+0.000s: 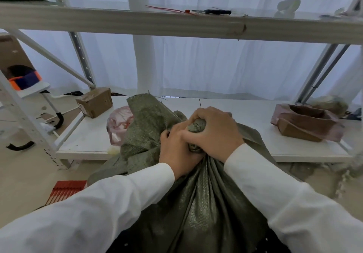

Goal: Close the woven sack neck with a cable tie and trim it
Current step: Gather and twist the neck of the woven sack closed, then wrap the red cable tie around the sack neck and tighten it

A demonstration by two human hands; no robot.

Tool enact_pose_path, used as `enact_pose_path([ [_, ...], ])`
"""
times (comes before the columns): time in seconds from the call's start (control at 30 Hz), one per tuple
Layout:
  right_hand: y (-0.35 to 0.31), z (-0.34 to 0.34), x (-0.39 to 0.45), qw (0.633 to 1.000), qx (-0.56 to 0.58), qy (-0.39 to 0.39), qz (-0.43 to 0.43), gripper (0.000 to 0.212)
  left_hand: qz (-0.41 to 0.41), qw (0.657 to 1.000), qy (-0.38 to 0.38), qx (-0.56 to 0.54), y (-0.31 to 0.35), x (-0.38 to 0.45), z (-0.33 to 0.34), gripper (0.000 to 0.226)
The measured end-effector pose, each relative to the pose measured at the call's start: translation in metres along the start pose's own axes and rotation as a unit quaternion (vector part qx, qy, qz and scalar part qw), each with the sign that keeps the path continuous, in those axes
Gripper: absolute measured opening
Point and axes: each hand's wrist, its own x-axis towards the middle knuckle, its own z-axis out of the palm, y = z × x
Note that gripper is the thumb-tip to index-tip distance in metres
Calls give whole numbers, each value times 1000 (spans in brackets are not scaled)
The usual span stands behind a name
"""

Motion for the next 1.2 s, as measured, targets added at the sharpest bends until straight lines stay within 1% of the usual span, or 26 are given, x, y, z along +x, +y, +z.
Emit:
enact_pose_path([
  [0.07, 5, 5, 9, 997, 51, 18, 50, 12, -11, 1000, 12, -10, 1, 0, 0, 54],
  [0.17, 19, 2, 22, 989, 126, 3, 75, 14, 0, 1000, 16, -15, 1, 4, 0, 56],
  [0.23, 23, 4, 23, 986, 155, 9, 62, 14, 11, 1000, 4, -22, -1, 6, -2, 60],
  [0.33, 22, 7, 18, 986, 160, 35, 30, 8, 20, 999, -15, -39, -5, 9, -5, 72],
  [0.37, 22, 7, 18, 987, 159, 27, 19, 7, 18, 998, -18, -53, -6, 9, -6, 73],
  [0.43, 22, 0, 18, 985, 169, -27, 4, 7, 12, 996, -30, -83, -6, 11, -11, 68],
  [0.47, 23, -5, 21, 984, 168, -49, -7, 11, 10, 995, -43, -94, -4, 12, -14, 64],
  [0.5, 24, -13, 24, 985, 163, -50, -14, 15, 11, 993, -53, -103, -3, 12, -16, 62],
  [0.53, 25, -20, 28, 986, 163, -27, -20, 16, 13, 992, -59, -110, -3, 12, -17, 63],
  [0.57, 24, -27, 32, 984, 177, 16, -25, 14, 15, 991, -61, -114, -2, 12, -18, 64],
  [0.6, 23, -32, 34, 977, 200, 66, -31, 15, 12, 991, -63, -119, -2, 12, -18, 65],
  [0.63, 19, -32, 35, 969, 224, 96, -36, 18, 5, 990, -66, -128, -6, 12, -15, 63],
  [0.67, 15, -27, 34, 968, 230, 95, -36, 21, -5, 988, -72, -139, -9, 12, -14, 61],
  [0.7, 11, -18, 33, 979, 192, 57, -36, 23, -19, 985, -78, -156, -13, 13, -12, 58],
  [0.73, 8, -6, 31, 994, 100, -10, -35, 25, -37, 980, -88, -175, -17, 14, -11, 56],
  [0.77, 5, 2, 30, 998, 18, -58, -32, 26, -53, 975, -104, -192, -22, 16, -10, 54],
  [0.8, 4, 6, 31, 997, -21, -60, -31, 28, -65, 970, -125, -200, -23, 17, -11, 50],
  [0.83, 3, 5, 35, 999, -11, -30, -29, 31, -71, 965, -143, -209, -25, 19, -11, 44],
  [0.9, 1, 0, 38, 993, 77, 82, -43, 33, -71, 959, -159, -223, -27, 22, -13, 36],
  [0.93, 2, 1, 39, 991, 85, 86, -55, 32, -69, 958, -161, -226, -27, 23, -15, 35],
  [0.97, 1, 5, 38, 995, 52, 39, -70, 30, -67, 956, -165, -232, -29, 23, -16, 32],
  [1.0, 3, 14, 36, 996, 12, -28, -78, 29, -65, 954, -171, -237, -30, 22, -16, 29],
  [1.03, 4, 20, 33, 995, 2, -76, -65, 30, -65, 952, -178, -241, -31, 22, -16, 27],
  [1.07, 5, 21, 33, 995, 30, -88, -46, 33, -66, 950, -183, -244, -30, 21, -17, 25],
  [1.13, 4, 13, 38, 989, 138, -52, -14, 36, -61, 945, -192, -257, -28, 24, -20, 25],
  [1.2, 4, 1, 43, 989, 148, 2, -17, 32, -55, 942, -205, -261, -28, 27, -22, 25],
])
